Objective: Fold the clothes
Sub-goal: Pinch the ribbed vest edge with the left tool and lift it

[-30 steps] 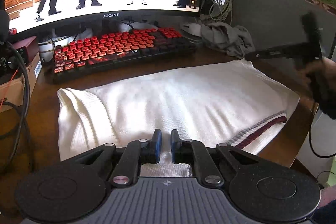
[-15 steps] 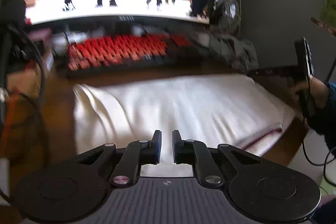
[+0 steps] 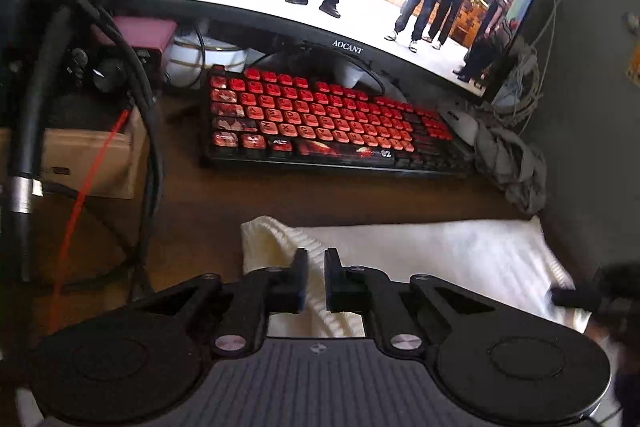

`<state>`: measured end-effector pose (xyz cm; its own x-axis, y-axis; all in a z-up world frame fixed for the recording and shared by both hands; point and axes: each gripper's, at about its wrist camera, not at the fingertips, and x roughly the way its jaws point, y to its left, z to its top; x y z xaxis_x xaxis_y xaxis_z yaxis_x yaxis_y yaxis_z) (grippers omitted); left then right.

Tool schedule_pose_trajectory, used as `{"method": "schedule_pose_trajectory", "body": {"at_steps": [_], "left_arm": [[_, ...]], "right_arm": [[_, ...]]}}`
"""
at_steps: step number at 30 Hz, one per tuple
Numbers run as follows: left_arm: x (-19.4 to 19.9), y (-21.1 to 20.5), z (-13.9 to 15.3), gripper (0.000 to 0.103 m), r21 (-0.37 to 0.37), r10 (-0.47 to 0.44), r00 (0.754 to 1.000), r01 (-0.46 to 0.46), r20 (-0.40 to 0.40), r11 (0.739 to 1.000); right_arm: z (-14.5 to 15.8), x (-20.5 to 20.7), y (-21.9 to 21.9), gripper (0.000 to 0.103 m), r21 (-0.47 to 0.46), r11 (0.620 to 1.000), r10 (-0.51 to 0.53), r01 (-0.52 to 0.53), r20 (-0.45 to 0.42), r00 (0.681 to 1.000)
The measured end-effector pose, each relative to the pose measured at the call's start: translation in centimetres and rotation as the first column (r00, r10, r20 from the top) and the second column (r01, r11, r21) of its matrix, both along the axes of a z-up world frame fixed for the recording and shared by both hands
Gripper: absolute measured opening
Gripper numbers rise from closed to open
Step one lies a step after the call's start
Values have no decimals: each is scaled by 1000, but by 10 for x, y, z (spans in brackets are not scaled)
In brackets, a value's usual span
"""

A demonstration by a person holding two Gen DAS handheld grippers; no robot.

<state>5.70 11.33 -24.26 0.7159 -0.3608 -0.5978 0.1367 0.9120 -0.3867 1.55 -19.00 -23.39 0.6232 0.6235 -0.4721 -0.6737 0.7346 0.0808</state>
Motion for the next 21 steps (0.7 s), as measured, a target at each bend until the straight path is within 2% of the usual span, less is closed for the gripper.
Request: {"method": "schedule_pose_trajectory", "body": {"at_steps": [3,6,8,10,12,15,17,18,19,21], "left_arm": [[10,3,-4,7,-28,22,999,-23,-27,999],[17,7,-4,14,-64,43,999,-45,-31,997],[22,9,-4,19,-80,48,998,-50,-28,996],[27,11,-4,19,-86,49,998,-51,-30,995],[33,12,-5,19,-92,53,998,-55,-31,994],[41,20,-11,19,-143,74,997,-78,-35,987],[44,27,-14,19,-142,114,993,-114,-10,983],[46,31,-15,18,-130,137,990,-138,-16,982],[48,34,-16,6,-119,159,987,-160,-21,980],[48,39,-16,6,-163,152,988,-154,-25,975]], "right_arm": [[-5,1,35,4,0,997,80,-80,-22,997],[-8,-1,69,4,-10,987,161,-161,-14,987],[-12,-5,88,4,-37,984,177,-177,9,984],[-20,-4,104,4,-59,977,204,-206,-33,978],[-27,-9,109,8,-65,976,208,-210,-24,978],[-30,-12,110,8,-58,977,206,-207,-32,978],[-31,-13,108,8,-37,978,205,-207,-41,978],[-32,-13,106,8,-28,979,203,-204,-45,978],[-33,-16,105,8,-24,979,202,-203,-44,978],[-34,-16,105,8,-21,980,199,-200,-41,979]]}}
